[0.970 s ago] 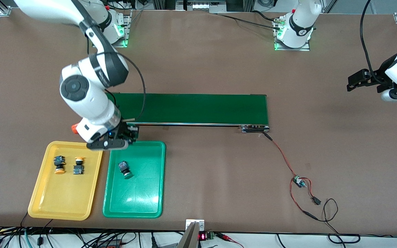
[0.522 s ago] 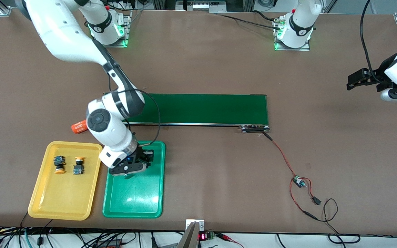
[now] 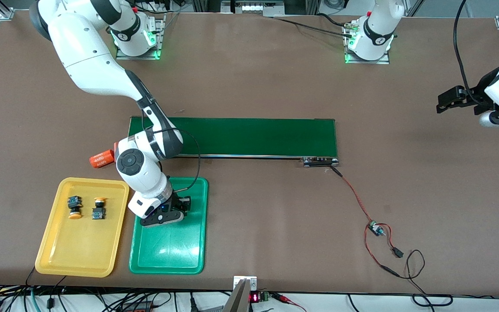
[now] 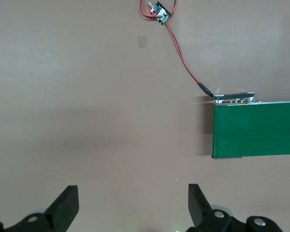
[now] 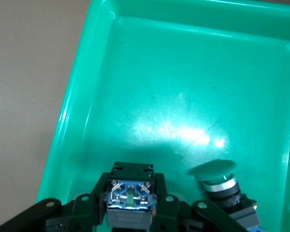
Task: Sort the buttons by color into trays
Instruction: 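Lower the green button into the green tray and open the right gripper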
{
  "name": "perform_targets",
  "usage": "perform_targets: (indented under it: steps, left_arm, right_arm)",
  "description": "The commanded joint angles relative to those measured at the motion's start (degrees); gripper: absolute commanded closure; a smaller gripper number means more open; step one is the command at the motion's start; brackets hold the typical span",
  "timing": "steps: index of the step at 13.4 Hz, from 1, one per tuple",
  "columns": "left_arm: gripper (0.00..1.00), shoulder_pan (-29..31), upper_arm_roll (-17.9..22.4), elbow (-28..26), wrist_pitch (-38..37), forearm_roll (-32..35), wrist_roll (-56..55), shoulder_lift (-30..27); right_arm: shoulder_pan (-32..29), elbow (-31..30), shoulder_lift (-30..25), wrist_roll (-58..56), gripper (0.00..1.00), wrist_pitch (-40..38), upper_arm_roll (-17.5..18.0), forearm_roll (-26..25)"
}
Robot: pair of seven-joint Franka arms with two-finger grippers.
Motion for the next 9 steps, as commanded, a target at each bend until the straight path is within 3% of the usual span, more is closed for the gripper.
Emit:
perform_targets:
  steps: [1, 2, 3, 6, 9]
  left_arm:
    - [0.00, 0.1, 0.2, 1.8, -1.4, 0.1, 1.3, 0.7]
    - [0.00, 0.1, 0.2, 1.8, -1.4, 0.1, 1.3, 0.7]
    - [0.00, 0.1, 0.2, 1.8, -1.4, 0.1, 1.3, 0.7]
    - [0.00, 0.1, 0.2, 1.8, -1.4, 0.1, 1.3, 0.7]
    - [0.00, 0.1, 0.2, 1.8, -1.5, 0.1, 1.3, 0.7]
  right_arm:
    - [0.4, 1.7, 1.1, 0.0, 0.17, 0.7, -0.3, 0.2]
    - [0.5, 1.7, 1.0, 0.0, 0.03, 0.4, -0.2, 0.3]
    - [0.5, 1.7, 0.7, -0.1, 0.00, 0.3, -0.2, 0.4]
    - [0.5, 0.7, -1.8, -0.2, 0.00, -1.1, -0.2, 0.6]
    - [0.0, -1.7, -8.4, -0.3, 0.00, -9.5, -0.2, 0.6]
